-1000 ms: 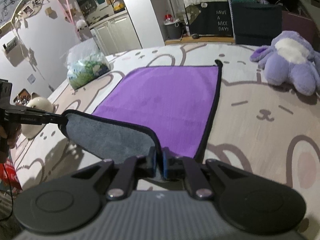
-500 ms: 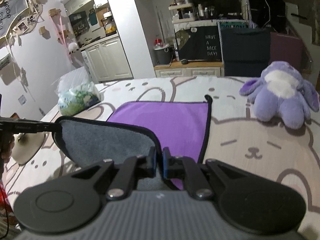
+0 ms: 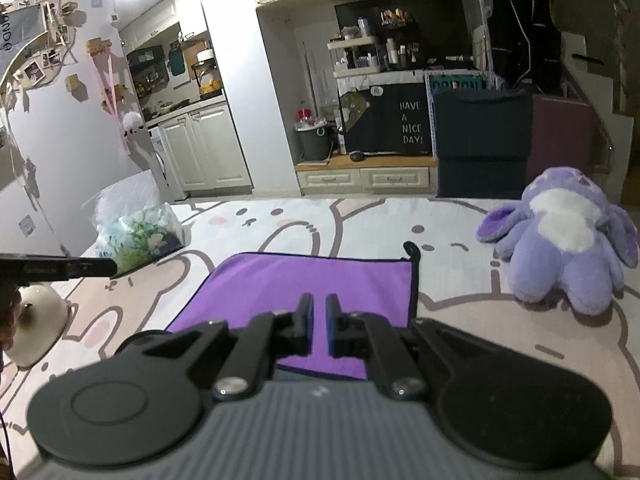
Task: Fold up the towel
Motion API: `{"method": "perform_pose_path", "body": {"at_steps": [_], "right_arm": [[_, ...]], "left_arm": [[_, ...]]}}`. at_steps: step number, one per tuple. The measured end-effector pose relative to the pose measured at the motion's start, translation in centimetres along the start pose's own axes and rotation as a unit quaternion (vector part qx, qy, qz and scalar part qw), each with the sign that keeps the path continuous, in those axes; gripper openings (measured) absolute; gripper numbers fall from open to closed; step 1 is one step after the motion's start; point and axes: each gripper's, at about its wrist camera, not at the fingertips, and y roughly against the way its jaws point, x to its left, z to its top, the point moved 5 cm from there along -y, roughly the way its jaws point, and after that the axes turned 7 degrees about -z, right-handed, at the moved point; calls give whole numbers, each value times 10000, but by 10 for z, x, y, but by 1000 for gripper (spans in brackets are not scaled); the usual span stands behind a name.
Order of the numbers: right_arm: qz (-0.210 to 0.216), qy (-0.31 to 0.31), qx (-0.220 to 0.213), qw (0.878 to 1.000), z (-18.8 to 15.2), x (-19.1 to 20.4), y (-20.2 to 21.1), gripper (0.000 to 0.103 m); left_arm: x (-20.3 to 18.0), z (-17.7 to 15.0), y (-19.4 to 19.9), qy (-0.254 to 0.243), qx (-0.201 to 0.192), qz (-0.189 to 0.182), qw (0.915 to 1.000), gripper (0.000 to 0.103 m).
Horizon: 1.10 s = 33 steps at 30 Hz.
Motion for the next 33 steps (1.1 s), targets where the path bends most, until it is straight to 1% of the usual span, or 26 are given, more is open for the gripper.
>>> {"method": "perform_pose_path", "body": {"at_steps": [1,2,3,5,7,9,13,16,17,18,19,20,21,22,23,24,26,28,29,30,31,33], "right_arm": [[6,19,63,10000,-3,0,-2,8],[19,32,161,9999,-6,0,-6,8],[41,36,305,9995,-10,-2,-10,8],[4,28,527,9986,-20,-6,-17,9],[-37,1,707,9975,-28,-12,-23,11],[-75,-40,820,9966,-34,-19,-27,11],[-59,-294,969,9948,-41,-33,-32,12],[-38,-431,1046,9936,-44,-38,-32,12],[-34,-395,1090,9933,-45,-37,-32,12],[-13,-365,1117,9931,-45,-36,-31,13],[1,-365,1127,9930,-45,-36,-29,15],[55,-392,1113,9930,-45,-34,-26,21],[79,-427,1077,9932,-44,-32,-23,31],[73,-450,1055,9934,-43,-31,-21,37],[56,-463,1044,9934,-42,-30,-19,46],[38,-473,1030,9935,-41,-28,-18,50],[-5,-507,1063,9930,-40,-28,-20,53],[-122,-596,1206,9908,-43,-31,-26,53],[-144,-660,1304,9892,-45,-33,-29,52],[-164,-708,1406,9874,-47,-35,-34,52],[-200,-752,1490,9858,-49,-37,-37,52],[-223,-846,1606,9831,-52,-41,-44,50]], "left_arm": [[1,-3,-4,-11,91,-27,10000,5],[3,-7,-9,-5,243,-81,9997,10],[6,-12,-12,0,336,-89,9994,18],[11,-21,-20,-17,546,-97,9985,24],[16,-30,-26,-13,727,-101,9973,24],[23,-36,-31,54,858,-91,9963,25],[35,-43,-39,345,985,-141,9944,27],[37,-46,-43,385,1059,-135,9935,28],[36,-47,-42,395,1063,-149,9934,32],[35,-46,-41,415,1049,-173,9935,39],[34,-46,-39,429,1008,-197,9938,42],[32,-44,-37,422,965,-187,9943,53],[31,-43,-36,410,944,-132,9946,66],[30,-43,-35,405,919,-74,9949,72],[29,-42,-35,413,896,-43,9951,77],[28,-42,-36,418,908,-51,9950,77],[27,-45,-41,402,1043,-19,9937,76],[26,-49,-46,348,1148,49,9928,75],[26,-51,-50,333,1227,53,9919,71],[27,-53,-52,339,1279,35,9912,64],[28,-55,-55,370,1358,18,9900,61],[29,-58,-61,416,1488,-21,9880,50]]}}
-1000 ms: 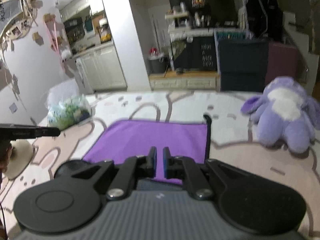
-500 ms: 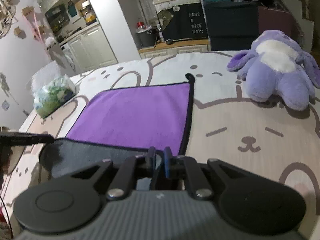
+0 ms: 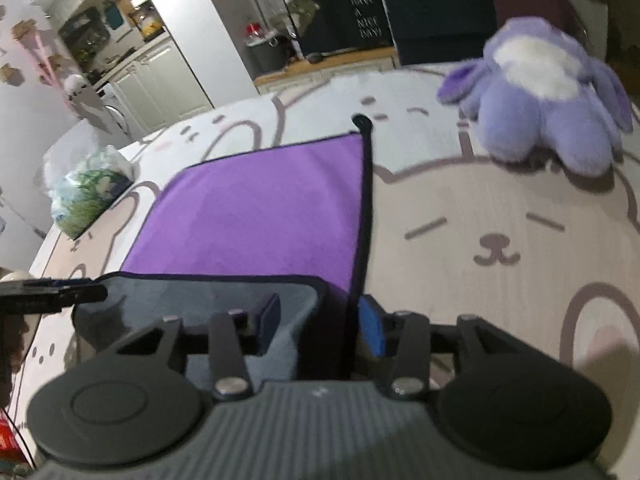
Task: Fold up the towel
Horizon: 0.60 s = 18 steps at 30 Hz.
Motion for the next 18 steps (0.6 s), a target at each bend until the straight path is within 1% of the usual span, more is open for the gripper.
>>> {"method": "perform_pose_path", "body": {"at_steps": [1,3,4,5,6,7,8,9,11,17,18], "right_arm": [[13,-42,45,10000,0,-1,-3,50],[82,-140,160,9997,0,-2,-11,45],[116,-177,225,9995,1,-1,-14,44],[156,-196,272,9993,0,-1,-17,40],[192,-197,296,9992,0,1,-19,33],[212,-176,312,9991,-1,2,-21,27],[231,-128,327,9991,-1,3,-22,17],[217,-70,314,9992,-1,5,-22,12],[202,99,247,9994,0,9,-20,8],[266,312,-130,9991,8,13,0,6],[286,322,-186,9989,11,13,3,6]], "left_arm": [[0,0,-2,6,29,-18,10000,46],[0,0,-6,16,71,-64,10000,31],[-1,0,-7,10,78,-62,9999,30],[-1,0,-6,-19,65,-43,10000,27],[-2,1,-6,-46,54,-40,10000,24],[-3,2,-6,-65,40,-48,10000,23],[-4,2,-5,-60,18,-52,10000,21],[-4,3,-5,-63,1,-50,10000,20],[-6,4,-1,-126,-66,-17,9999,19],[-12,14,11,-281,-288,13,9992,17],[-12,15,14,-303,-335,59,9990,7]]}}
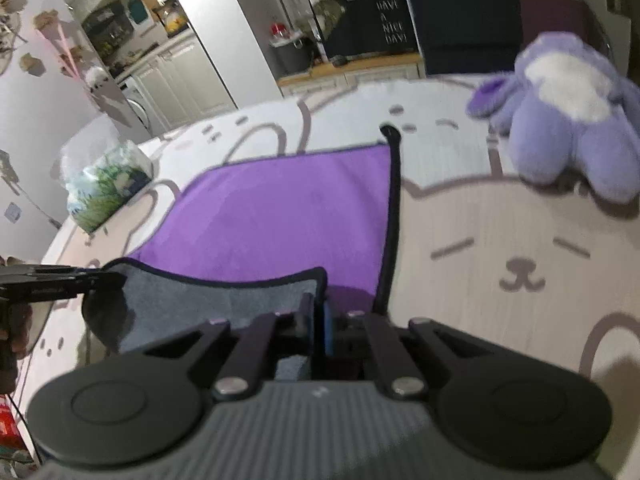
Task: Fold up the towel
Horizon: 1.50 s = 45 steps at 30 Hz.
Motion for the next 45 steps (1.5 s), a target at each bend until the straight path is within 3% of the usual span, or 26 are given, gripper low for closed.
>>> {"method": "perform_pose_path", "body": {"at_steps": [11,18,28,45], "right_arm": [[-12,166,-165,9997,7,3,7,5],[-57,222,-470,9986,20,4,18,5],[-156,388,-826,9957,56,6,21,5],[-575,549,-995,9919,108,1,-30,5]], "left_arm": [[3,6,8,-13,-148,20,9999,6],[-3,32,16,-115,-605,70,9981,6],[-8,76,18,-489,-901,234,9945,6],[4,121,-37,-714,-939,380,9923,6]]}}
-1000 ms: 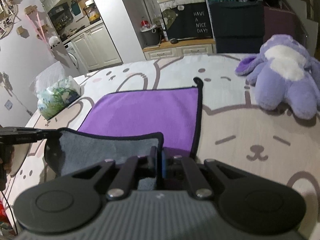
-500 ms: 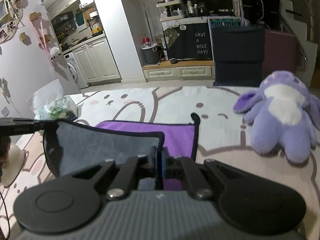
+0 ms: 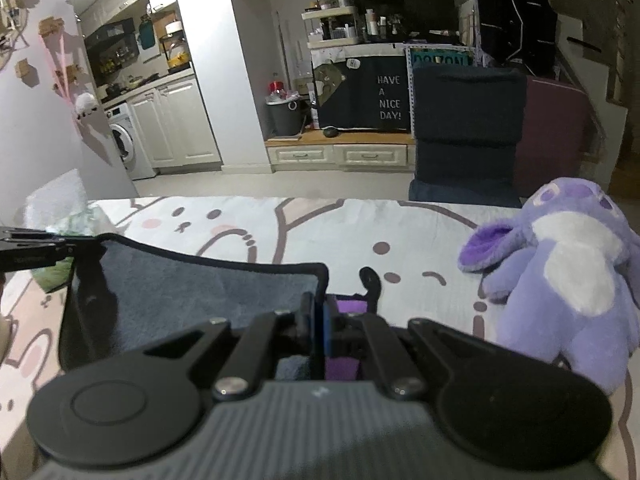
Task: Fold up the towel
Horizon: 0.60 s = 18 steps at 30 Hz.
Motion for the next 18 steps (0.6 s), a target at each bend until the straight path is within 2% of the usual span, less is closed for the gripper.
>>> {"method": "perform_pose_path", "body": {"at_steps": [16,18], "right_arm": [[-213,33,253,9994,-7,-6,-52,5],[-255,31,348,9991,-10,-5,-56,6]], "left_arm": [[6,-13,-49,53,269,120,9996,6],[7,-16,-51,101,295,152,9994,9]]}}
